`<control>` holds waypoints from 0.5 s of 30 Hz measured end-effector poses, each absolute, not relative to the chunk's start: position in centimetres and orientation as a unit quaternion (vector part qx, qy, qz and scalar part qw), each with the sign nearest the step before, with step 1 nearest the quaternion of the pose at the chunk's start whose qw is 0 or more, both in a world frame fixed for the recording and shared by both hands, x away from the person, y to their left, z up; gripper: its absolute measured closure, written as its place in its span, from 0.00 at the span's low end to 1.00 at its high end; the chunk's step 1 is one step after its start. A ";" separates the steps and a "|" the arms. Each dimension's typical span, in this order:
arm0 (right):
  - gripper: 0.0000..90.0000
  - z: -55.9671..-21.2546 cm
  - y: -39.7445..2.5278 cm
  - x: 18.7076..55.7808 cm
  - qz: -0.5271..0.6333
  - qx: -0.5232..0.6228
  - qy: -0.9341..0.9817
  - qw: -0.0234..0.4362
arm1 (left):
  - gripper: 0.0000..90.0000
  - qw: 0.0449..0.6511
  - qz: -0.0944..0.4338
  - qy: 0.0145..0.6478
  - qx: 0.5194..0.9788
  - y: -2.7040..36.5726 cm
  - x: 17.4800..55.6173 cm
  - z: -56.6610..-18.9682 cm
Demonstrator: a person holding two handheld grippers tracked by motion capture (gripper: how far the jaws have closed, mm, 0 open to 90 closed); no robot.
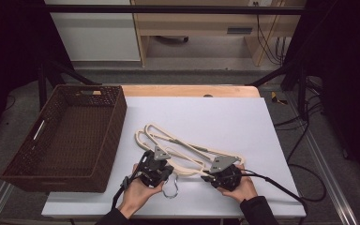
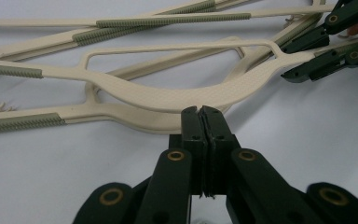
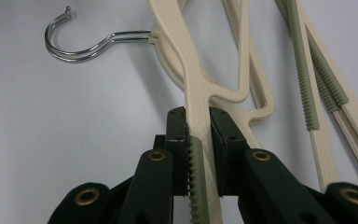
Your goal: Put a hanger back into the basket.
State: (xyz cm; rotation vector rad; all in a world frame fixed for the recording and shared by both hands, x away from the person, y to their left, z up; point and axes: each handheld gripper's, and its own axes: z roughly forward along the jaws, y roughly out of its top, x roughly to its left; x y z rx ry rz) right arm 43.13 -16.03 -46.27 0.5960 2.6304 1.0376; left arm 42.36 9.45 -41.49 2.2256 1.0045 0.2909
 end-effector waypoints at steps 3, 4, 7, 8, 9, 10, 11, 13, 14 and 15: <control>0.88 -46.0 -16.1 43.0 0.360 0.197 0.902 0.132 | 0.98 0.340 0.109 0.381 0.853 9.6 42.4 -41.4; 0.88 -46.0 -16.2 43.0 0.360 0.194 0.903 0.134 | 0.97 0.346 0.110 0.376 0.853 9.6 42.4 -41.3; 0.89 -45.5 -16.5 42.9 0.368 0.195 0.898 0.139 | 0.88 0.358 0.106 0.361 0.855 9.8 42.2 -40.8; 0.89 -45.4 -16.6 42.9 0.369 0.195 0.898 0.140 | 0.85 0.367 0.105 0.356 0.853 10.0 42.1 -40.6; 0.89 -45.3 -16.7 42.9 0.370 0.197 0.897 0.140 | 0.81 0.373 0.107 0.349 0.853 10.1 42.1 -40.3; 0.89 -45.3 -16.7 42.8 0.373 0.198 0.896 0.137 | 0.76 0.382 0.111 0.342 0.852 10.4 42.0 -40.0; 0.89 -45.2 -16.7 42.8 0.375 0.197 0.895 0.138 | 0.71 0.390 0.116 0.338 0.849 10.6 42.0 -39.6; 0.89 -45.1 -16.8 42.8 0.376 0.197 0.895 0.136 | 0.61 0.418 0.124 0.321 0.841 11.2 41.9 -38.7; 0.89 -45.0 -16.9 42.8 0.376 0.198 0.895 0.136 | 0.54 0.427 0.133 0.310 0.839 11.5 41.8 -38.3; 0.89 -44.9 -16.9 42.8 0.378 0.199 0.894 0.135 | 0.49 0.433 0.145 0.302 0.837 12.0 41.7 -37.8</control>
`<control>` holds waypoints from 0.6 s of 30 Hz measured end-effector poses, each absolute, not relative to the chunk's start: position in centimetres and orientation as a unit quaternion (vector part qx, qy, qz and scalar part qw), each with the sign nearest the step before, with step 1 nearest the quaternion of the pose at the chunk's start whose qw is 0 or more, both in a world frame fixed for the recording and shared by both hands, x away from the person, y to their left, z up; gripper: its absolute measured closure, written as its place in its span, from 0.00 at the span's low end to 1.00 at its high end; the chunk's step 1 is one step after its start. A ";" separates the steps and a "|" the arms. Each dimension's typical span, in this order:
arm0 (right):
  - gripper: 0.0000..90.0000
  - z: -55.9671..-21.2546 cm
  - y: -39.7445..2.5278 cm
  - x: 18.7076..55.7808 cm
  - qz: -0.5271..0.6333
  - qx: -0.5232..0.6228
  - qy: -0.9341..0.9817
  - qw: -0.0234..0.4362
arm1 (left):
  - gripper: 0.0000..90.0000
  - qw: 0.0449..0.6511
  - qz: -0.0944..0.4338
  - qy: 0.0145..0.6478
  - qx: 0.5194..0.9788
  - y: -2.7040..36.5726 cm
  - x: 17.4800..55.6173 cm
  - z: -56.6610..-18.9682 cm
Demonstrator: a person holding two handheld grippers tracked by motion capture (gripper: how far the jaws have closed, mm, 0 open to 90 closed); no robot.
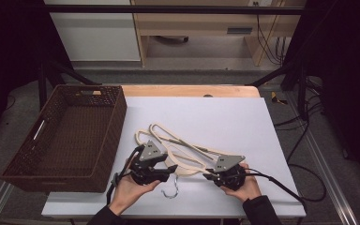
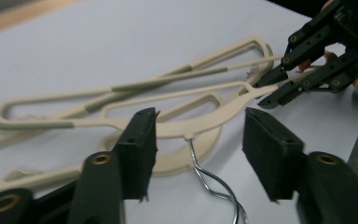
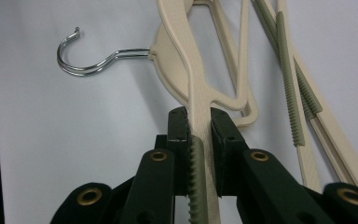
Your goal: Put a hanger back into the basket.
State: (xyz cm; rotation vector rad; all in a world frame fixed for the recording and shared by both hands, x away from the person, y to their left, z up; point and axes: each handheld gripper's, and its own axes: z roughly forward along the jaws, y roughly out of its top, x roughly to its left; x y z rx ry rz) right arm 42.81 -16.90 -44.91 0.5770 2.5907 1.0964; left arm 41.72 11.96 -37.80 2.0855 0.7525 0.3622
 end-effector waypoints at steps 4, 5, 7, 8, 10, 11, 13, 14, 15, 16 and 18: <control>0.89 -44.5 -17.2 42.8 0.382 0.205 0.892 0.126 | 0.31 0.462 0.137 0.281 0.830 13.6 42.1 -36.6; 0.89 -44.4 -17.2 42.8 0.386 0.205 0.891 0.125 | 0.28 0.467 0.136 0.277 0.829 14.1 42.3 -36.4; 0.89 -44.3 -17.3 42.9 0.386 0.207 0.891 0.121 | 0.21 0.479 0.146 0.267 0.823 15.0 42.6 -36.2; 0.89 -44.2 -17.3 42.9 0.386 0.208 0.891 0.120 | 0.18 0.482 0.149 0.264 0.822 15.3 42.7 -36.1; 0.89 -44.2 -17.4 42.9 0.386 0.207 0.891 0.119 | 0.15 0.481 0.151 0.264 0.822 16.0 43.1 -36.1; 0.89 -44.1 -17.4 42.9 0.388 0.207 0.890 0.118 | 0.14 0.480 0.152 0.265 0.822 16.3 43.3 -36.2; 0.89 -44.0 -17.5 42.8 0.390 0.207 0.890 0.114 | 0.13 0.480 0.154 0.268 0.821 16.8 43.6 -36.3; 0.89 -43.8 -17.6 42.8 0.390 0.207 0.890 0.114 | 0.13 0.479 0.153 0.271 0.821 17.1 43.7 -36.4; 0.89 -43.8 -17.7 42.8 0.392 0.208 0.889 0.111 | 0.13 0.475 0.154 0.270 0.823 17.4 43.9 -36.6; 0.89 -43.6 -17.7 42.7 0.393 0.209 0.889 0.111 | 0.13 0.473 0.155 0.271 0.824 17.5 44.0 -36.6; 0.89 -43.5 -17.9 42.7 0.396 0.208 0.888 0.109 | 0.13 0.466 0.158 0.270 0.827 17.7 44.1 -36.9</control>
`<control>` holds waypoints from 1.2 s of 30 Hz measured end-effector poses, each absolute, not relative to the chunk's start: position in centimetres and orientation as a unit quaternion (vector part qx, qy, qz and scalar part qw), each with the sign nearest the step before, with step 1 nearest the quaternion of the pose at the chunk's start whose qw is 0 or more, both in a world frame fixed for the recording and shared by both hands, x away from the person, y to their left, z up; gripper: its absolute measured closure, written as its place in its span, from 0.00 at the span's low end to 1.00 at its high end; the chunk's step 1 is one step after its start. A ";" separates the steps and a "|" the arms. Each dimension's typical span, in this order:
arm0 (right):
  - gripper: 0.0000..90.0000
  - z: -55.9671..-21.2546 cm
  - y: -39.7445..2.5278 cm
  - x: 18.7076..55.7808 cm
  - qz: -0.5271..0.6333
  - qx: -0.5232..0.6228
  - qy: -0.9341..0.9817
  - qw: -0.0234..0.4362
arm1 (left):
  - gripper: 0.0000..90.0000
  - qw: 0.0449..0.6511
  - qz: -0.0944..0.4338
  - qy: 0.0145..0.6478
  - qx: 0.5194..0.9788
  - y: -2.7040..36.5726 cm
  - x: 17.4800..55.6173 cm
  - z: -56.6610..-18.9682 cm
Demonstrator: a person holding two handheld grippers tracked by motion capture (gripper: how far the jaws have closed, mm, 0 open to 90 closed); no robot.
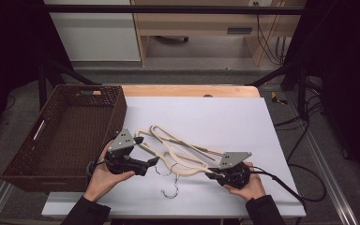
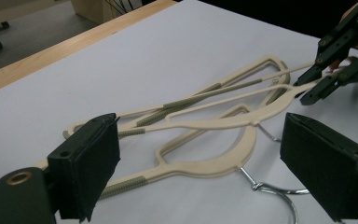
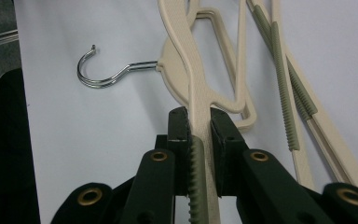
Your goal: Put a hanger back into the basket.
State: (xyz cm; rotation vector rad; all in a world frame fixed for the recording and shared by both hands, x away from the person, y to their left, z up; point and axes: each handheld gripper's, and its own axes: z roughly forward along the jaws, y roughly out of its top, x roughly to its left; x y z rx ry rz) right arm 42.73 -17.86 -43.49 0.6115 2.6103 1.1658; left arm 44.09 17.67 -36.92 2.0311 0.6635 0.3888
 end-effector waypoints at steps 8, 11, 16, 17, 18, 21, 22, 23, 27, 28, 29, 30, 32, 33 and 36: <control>0.89 -42.9 -18.4 42.7 0.402 0.203 0.887 0.103 | 0.12 0.444 0.162 0.243 0.847 17.7 44.0 -37.6; 0.89 -42.5 -18.7 42.7 0.408 0.208 0.884 0.097 | 0.11 0.437 0.164 0.227 0.855 17.3 43.8 -37.7; 0.89 -42.4 -19.0 42.7 0.407 0.212 0.883 0.093 | 0.09 0.422 0.164 0.221 0.864 17.1 44.0 -38.3; 0.89 -42.4 -19.0 42.8 0.409 0.211 0.883 0.093 | 0.09 0.420 0.163 0.222 0.865 17.1 44.1 -38.4; 0.89 -42.4 -19.0 42.8 0.408 0.211 0.883 0.094 | 0.09 0.419 0.165 0.219 0.866 17.2 44.1 -38.4; 0.89 -42.3 -19.1 42.8 0.409 0.211 0.883 0.093 | 0.09 0.418 0.167 0.216 0.866 17.5 44.2 -38.4; 0.89 -42.3 -19.1 42.8 0.410 0.211 0.883 0.093 | 0.09 0.417 0.168 0.213 0.868 17.6 44.2 -38.5; 0.89 -42.3 -19.1 42.8 0.410 0.212 0.882 0.094 | 0.09 0.415 0.166 0.212 0.869 17.5 44.1 -38.5; 0.89 -42.2 -19.2 42.8 0.411 0.212 0.881 0.095 | 0.10 0.393 0.167 0.206 0.881 17.0 44.1 -39.3; 0.89 -42.2 -19.2 42.8 0.411 0.213 0.881 0.094 | 0.10 0.385 0.167 0.201 0.885 16.9 44.1 -39.5; 0.89 -42.2 -19.2 42.8 0.412 0.213 0.881 0.093 | 0.10 0.380 0.169 0.199 0.888 16.6 44.1 -39.8; 0.89 -42.2 -19.2 42.8 0.412 0.213 0.881 0.094 | 0.10 0.378 0.172 0.199 0.888 16.5 44.1 -40.0; 0.89 -42.2 -19.2 42.8 0.412 0.212 0.881 0.093 | 0.11 0.376 0.174 0.197 0.889 16.0 44.2 -40.6; 0.89 -42.2 -19.2 42.8 0.413 0.212 0.881 0.094 | 0.11 0.374 0.177 0.194 0.890 15.8 44.3 -40.8; 0.89 -42.2 -19.2 42.8 0.413 0.213 0.881 0.091 | 0.14 0.369 0.201 0.178 0.890 15.1 44.7 -41.2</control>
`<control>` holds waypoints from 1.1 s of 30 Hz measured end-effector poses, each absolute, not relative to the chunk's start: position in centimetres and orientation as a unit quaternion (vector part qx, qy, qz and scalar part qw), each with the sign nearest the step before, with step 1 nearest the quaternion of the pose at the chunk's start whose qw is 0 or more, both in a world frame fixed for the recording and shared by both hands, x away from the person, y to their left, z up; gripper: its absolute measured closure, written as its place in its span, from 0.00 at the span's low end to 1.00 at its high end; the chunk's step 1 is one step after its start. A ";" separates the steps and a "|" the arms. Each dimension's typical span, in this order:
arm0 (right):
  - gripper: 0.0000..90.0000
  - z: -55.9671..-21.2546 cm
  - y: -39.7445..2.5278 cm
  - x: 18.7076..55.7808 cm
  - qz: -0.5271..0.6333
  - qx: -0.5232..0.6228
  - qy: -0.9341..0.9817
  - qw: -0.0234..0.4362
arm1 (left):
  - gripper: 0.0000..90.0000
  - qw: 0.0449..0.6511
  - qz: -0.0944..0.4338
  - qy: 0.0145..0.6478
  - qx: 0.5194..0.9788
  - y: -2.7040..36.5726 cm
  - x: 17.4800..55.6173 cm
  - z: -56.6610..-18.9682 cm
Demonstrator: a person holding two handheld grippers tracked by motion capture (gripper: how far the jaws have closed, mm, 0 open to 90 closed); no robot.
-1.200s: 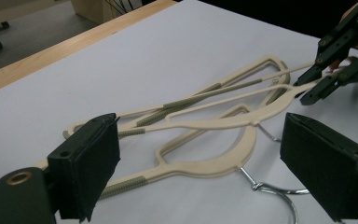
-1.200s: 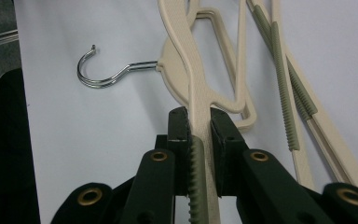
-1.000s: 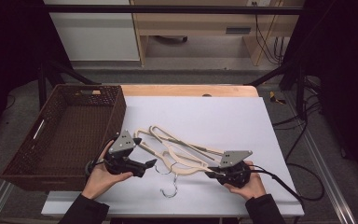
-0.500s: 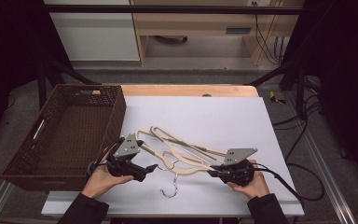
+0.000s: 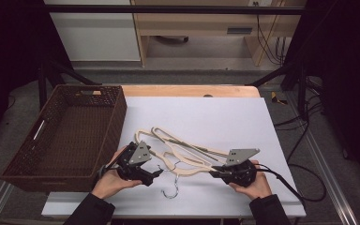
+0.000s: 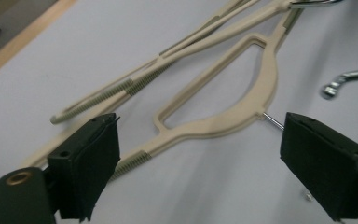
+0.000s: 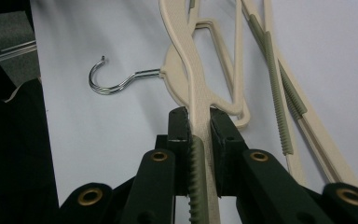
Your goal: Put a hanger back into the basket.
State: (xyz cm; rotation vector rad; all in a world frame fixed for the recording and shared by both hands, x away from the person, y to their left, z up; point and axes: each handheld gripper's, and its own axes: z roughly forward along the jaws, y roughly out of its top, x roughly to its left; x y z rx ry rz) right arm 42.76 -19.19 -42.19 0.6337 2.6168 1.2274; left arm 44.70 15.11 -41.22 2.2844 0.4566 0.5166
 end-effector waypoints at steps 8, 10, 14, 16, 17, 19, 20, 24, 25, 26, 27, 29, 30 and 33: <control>0.89 -42.1 -19.3 42.6 0.414 0.207 0.882 0.086 | 0.23 0.360 0.233 0.128 0.894 12.8 46.6 -42.3; 0.89 -42.1 -19.4 42.6 0.413 0.202 0.884 0.086 | 0.24 0.346 0.236 0.119 0.900 12.1 47.2 -42.6; 0.89 -42.0 -19.4 42.5 0.413 0.194 0.886 0.085 | 0.30 0.349 0.236 0.103 0.901 11.4 48.2 -42.9; 0.89 -42.0 -19.4 42.4 0.416 0.193 0.885 0.086 | 0.33 0.353 0.237 0.095 0.900 11.2 48.6 -43.0; 0.89 -41.9 -19.4 42.4 0.416 0.193 0.885 0.084 | 0.35 0.353 0.233 0.090 0.901 11.2 48.8 -43.1; 0.89 -41.9 -19.4 42.4 0.417 0.189 0.885 0.085 | 0.39 0.354 0.232 0.079 0.902 11.1 49.0 -43.4; 0.89 -41.9 -19.4 42.3 0.416 0.187 0.886 0.084 | 0.41 0.354 0.229 0.075 0.904 11.0 49.0 -43.5; 0.89 -41.9 -19.4 42.3 0.415 0.179 0.888 0.082 | 0.51 0.349 0.235 0.053 0.906 10.7 49.0 -44.0; 0.89 -41.9 -19.3 42.2 0.416 0.179 0.888 0.083 | 0.53 0.346 0.236 0.047 0.907 10.7 49.0 -44.1; 0.89 -41.9 -19.3 42.2 0.417 0.177 0.888 0.082 | 0.59 0.345 0.240 0.041 0.906 10.6 48.9 -44.1; 0.89 -41.9 -19.3 42.2 0.415 0.175 0.889 0.083 | 0.62 0.342 0.247 0.035 0.906 10.6 48.8 -44.2; 0.89 -41.9 -19.3 42.2 0.413 0.172 0.890 0.083 | 0.69 0.332 0.261 0.021 0.906 10.7 48.6 -44.1; 0.89 -41.9 -19.3 42.1 0.413 0.172 0.891 0.082 | 0.73 0.337 0.264 0.021 0.903 10.7 48.5 -44.1; 0.89 -41.9 -19.3 42.2 0.418 0.168 0.889 0.080 | 0.76 0.336 0.282 0.006 0.899 10.8 48.1 -43.8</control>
